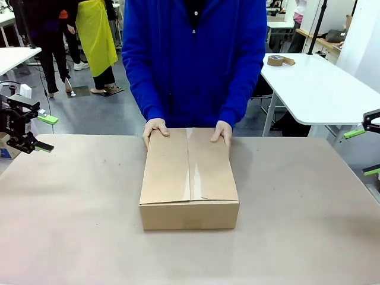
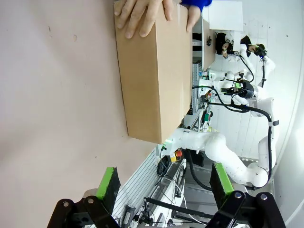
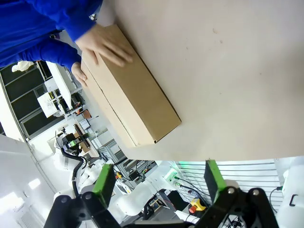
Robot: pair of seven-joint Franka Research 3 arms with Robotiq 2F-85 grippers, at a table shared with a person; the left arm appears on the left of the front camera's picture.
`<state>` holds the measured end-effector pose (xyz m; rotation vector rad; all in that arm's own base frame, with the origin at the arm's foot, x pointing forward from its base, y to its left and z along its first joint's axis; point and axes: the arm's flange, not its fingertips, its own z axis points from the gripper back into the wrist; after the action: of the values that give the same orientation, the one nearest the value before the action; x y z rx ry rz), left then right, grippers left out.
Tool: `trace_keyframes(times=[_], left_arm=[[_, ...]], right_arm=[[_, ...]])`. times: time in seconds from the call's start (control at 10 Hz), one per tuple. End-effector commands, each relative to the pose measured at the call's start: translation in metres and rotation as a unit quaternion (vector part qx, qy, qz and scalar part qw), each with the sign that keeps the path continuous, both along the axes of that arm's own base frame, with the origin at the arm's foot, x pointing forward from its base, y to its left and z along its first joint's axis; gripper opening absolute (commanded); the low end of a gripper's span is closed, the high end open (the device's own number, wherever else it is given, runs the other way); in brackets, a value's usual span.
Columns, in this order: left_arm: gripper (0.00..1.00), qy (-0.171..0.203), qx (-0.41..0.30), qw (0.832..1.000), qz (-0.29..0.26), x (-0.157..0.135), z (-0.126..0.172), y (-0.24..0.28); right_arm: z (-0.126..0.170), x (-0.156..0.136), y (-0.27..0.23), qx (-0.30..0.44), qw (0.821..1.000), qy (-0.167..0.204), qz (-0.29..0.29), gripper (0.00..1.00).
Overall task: Pack the gift set into the box.
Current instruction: Press and hold the closed box until the human finishes sealing it.
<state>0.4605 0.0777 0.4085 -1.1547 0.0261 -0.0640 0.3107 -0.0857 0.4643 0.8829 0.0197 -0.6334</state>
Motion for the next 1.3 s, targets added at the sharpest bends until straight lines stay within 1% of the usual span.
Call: trace_keyframes(times=[0.0, 0.2, 0.3, 0.4, 0.5, 0.6, 0.7, 0.8, 0.9, 1.1, 1.2], left_arm=[[1.0, 0.0, 0.004, 1.0, 0.002, -0.004, 0.001, 0.0], [1.0, 0.0, 0.0, 1.0, 0.0, 0.0, 0.0, 0.0], [1.0, -0.121, 0.024, 0.99, -0.061, -0.003, 0.015, -0.033], [1.0, -0.244, 0.084, 0.96, -0.11, 0.0, 0.043, -0.085], [1.0, -0.322, 0.108, 0.928, -0.154, 0.004, 0.06, -0.133], [1.0, -0.37, 0.086, 0.901, -0.212, 0.007, 0.062, -0.178], [1.0, -0.397, 0.082, 0.878, -0.254, 0.003, 0.047, -0.226], [1.0, -0.391, 0.083, 0.871, -0.287, -0.007, 0.031, -0.26], [1.0, -0.294, 0.101, 0.927, -0.209, -0.001, 0.08, -0.209], [1.0, -0.294, 0.101, 0.927, -0.209, -0.001, 0.08, -0.209], [1.0, -0.33, 0.107, 0.905, -0.246, -0.006, 0.065, -0.25]], right_arm=[[0.0, -0.001, -0.003, 0.002, 1.0, -0.007, 0.007, 1.0], [0.0, 0.0, 0.0, 0.0, 1.0, 0.0, 0.0, 1.0], [0.009, 0.025, 0.057, -0.082, 0.981, -0.121, 0.124, 1.0], [0.029, 0.043, 0.123, -0.138, 0.939, -0.217, 0.228, 1.0], [0.037, 0.054, 0.175, -0.147, 0.889, -0.311, 0.301, 1.0], [0.037, 0.06, 0.214, -0.121, 0.852, -0.375, 0.345, 1.0], [0.028, 0.064, 0.249, -0.105, 0.825, -0.421, 0.362, 1.0], [0.016, 0.069, 0.262, -0.125, 0.825, -0.424, 0.353, 1.0], [0.052, 0.031, 0.252, -0.154, 0.918, -0.228, 0.286, 1.0], [0.052, 0.031, 0.252, -0.154, 0.918, -0.228, 0.286, 1.0], [0.042, 0.041, 0.273, -0.165, 0.894, -0.275, 0.313, 1.0]])
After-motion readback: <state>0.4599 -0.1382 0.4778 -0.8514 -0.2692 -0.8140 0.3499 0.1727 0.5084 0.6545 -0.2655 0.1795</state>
